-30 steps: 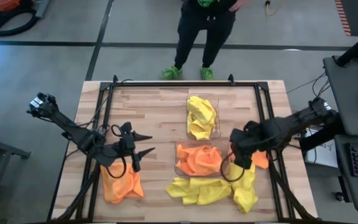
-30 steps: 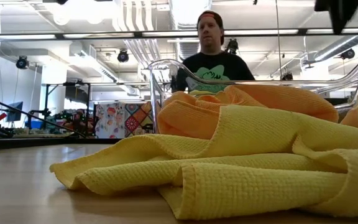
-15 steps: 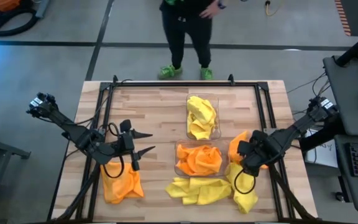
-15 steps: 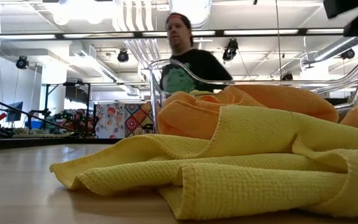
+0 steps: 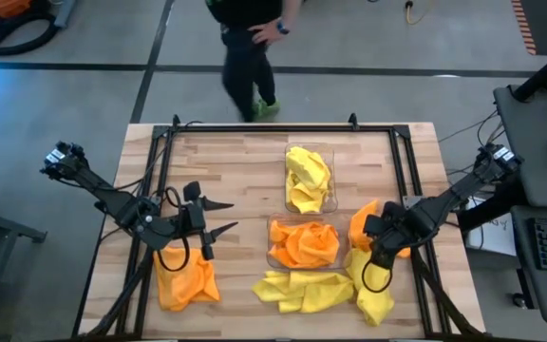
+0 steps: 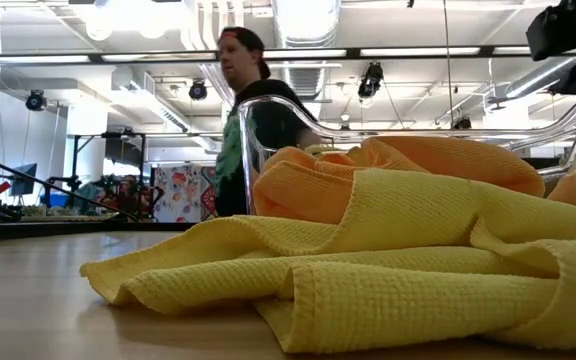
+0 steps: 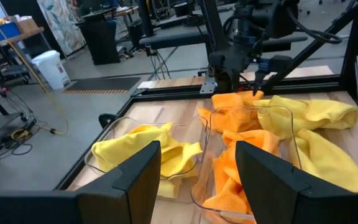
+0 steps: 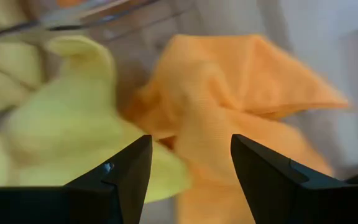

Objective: Sort microfiber towel by color & place in baskets
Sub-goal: Put the yellow towel into the top transparent bin

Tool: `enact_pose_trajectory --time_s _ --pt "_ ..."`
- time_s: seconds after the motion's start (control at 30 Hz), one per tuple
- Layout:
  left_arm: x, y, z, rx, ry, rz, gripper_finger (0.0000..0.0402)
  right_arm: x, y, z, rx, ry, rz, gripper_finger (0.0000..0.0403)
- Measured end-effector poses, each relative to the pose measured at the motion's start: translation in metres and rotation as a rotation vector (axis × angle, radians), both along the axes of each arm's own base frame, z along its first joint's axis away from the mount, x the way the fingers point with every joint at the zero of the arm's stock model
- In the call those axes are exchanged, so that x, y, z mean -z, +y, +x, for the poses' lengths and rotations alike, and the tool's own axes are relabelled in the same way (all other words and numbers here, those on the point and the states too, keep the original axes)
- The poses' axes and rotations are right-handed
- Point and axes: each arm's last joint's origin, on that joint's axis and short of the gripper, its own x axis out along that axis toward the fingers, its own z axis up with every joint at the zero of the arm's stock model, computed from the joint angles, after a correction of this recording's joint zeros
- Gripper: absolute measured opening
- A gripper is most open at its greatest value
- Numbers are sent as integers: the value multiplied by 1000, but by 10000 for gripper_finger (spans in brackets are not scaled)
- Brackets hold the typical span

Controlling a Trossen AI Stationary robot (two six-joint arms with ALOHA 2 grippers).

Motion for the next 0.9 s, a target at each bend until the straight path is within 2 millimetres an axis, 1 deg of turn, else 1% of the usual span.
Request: enact_pose_trajectory --time_s 0.07,0.17,0.33,0.43,0.53,0.6,0.73,0.9 --pt "0 0 0 -5 -7 -21 191 -1 3 1 16 5 40 215" --pt "0 0 0 -16 -23 -69 191 -9 9 5 47 15 105 215" --pt "1 -1 2 -34 -45 -148 191 -30 16 10 285 40 293 215" --pt "5 -3 4 -35 -35 -151 191 -36 24 8 300 13 319 215" --pt "7 -5 7 -36 -29 -147 191 -31 35 6 204 -4 344 215" --pt "8 -6 8 -36 -25 -144 191 -25 38 5 179 16 344 215" --pt "5 -6 8 -35 -54 -163 191 -15 36 3 297 58 333 215" --pt "5 -5 8 -33 -51 -149 191 -9 42 2 391 86 331 222"
